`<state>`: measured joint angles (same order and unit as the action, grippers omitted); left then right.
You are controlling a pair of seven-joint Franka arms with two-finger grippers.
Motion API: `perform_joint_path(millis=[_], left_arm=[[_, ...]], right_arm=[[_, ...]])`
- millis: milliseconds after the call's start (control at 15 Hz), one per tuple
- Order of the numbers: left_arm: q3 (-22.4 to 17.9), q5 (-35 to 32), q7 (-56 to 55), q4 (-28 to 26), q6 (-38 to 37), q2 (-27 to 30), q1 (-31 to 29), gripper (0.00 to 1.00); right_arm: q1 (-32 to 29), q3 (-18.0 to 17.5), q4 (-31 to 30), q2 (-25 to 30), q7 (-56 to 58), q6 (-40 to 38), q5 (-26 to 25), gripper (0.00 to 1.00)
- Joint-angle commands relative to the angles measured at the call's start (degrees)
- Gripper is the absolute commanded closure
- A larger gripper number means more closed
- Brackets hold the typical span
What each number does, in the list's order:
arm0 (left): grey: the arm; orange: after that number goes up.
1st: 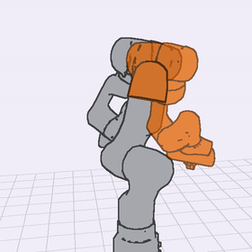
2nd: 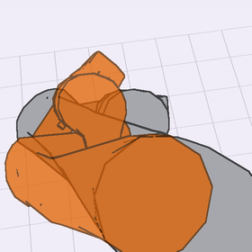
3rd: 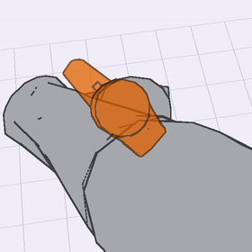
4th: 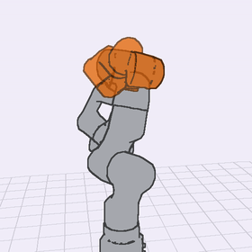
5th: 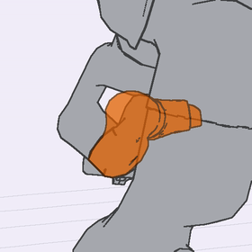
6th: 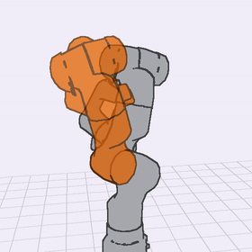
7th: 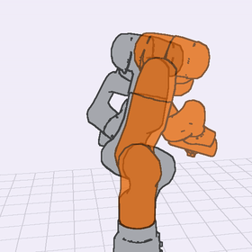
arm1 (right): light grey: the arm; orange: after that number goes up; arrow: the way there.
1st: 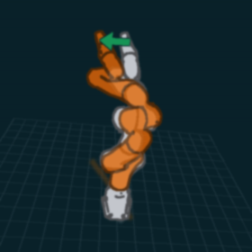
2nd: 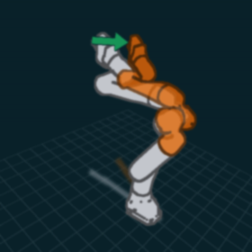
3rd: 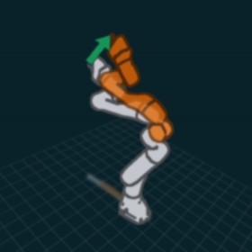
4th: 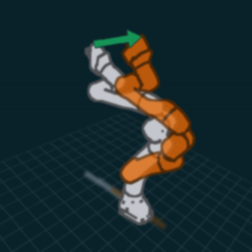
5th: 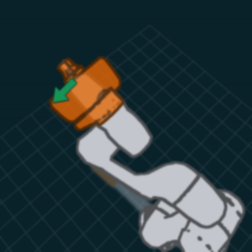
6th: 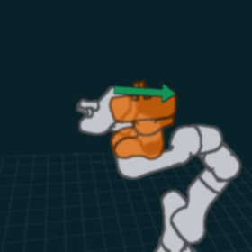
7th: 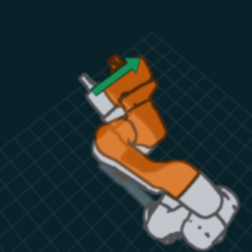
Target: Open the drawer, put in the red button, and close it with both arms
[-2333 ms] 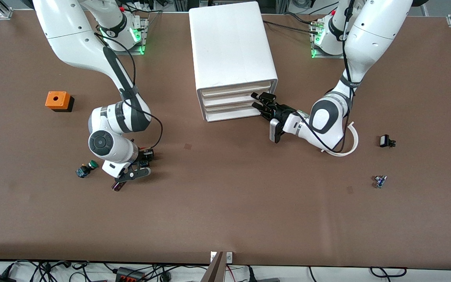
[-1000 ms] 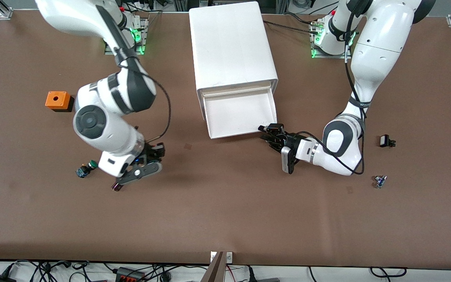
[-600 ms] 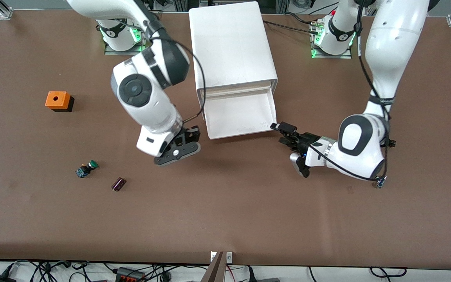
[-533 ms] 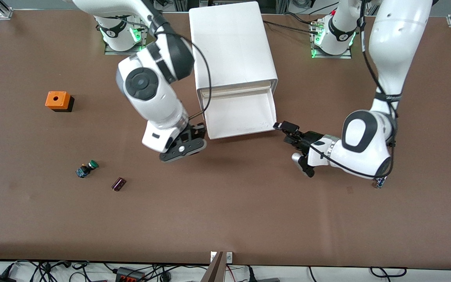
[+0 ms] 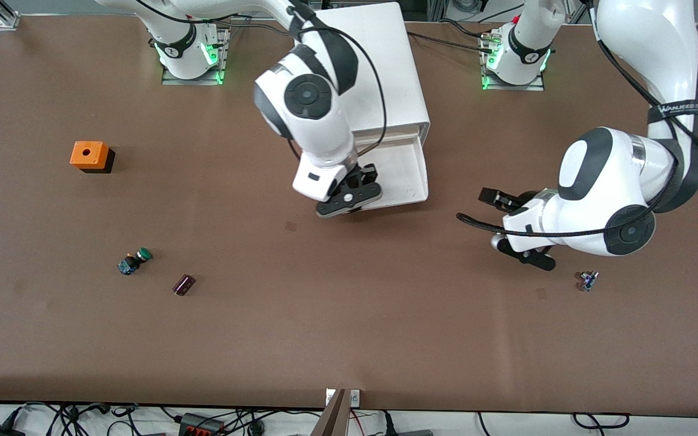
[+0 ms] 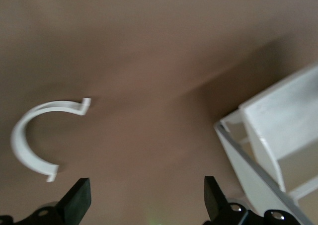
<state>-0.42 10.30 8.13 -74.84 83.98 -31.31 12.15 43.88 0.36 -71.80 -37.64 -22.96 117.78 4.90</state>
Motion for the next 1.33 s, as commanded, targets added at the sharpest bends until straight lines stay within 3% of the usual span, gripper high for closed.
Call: perform_joint_path(millis=[0, 200, 800, 867, 933, 1000, 1267], left_arm=[[-1.2, -3.3, -1.0, 6.3, 1.2, -4.3, -0.9, 0.00], [-1.0, -2.7, -0.1, 5.8, 2.7, -6.6, -4.2, 0.00], [-0.9, -2.8, -0.9, 5.8, 2.9, -6.6, -3.4, 0.00], [-0.9, -2.9, -0.9, 5.7, 2.8, -6.6, -3.4, 0.00], [-0.9, -2.9, -0.9, 5.6, 2.8, -6.6, -3.4, 0.00], [-0.9, -3.0, -0.9, 5.6, 2.9, -6.6, -3.4, 0.00], [-0.8, -2.8, -1.0, 5.6, 2.9, -6.7, -3.4, 0.00]], right_arm=[[0.9, 0.3, 1.3, -1.4, -2.3, 0.1, 0.5, 1.00], [2.4, 0.3, 1.2, -2.6, -3.8, -0.4, 0.6, 1.00], [4.3, 0.3, 1.0, -4.1, -4.8, -2.4, 0.4, 1.00], [4.2, 0.3, 1.0, -4.0, -4.8, -2.5, 0.3, 0.93], [4.2, 0.4, 1.0, -4.2, -4.9, -2.4, 0.2, 0.35], [4.4, 0.4, 1.0, -4.3, -5.2, -2.4, 0.0, 0.00], [3.7, 1.1, 3.1, -3.3, -10.7, -4.0, 0.3, 0.00]])
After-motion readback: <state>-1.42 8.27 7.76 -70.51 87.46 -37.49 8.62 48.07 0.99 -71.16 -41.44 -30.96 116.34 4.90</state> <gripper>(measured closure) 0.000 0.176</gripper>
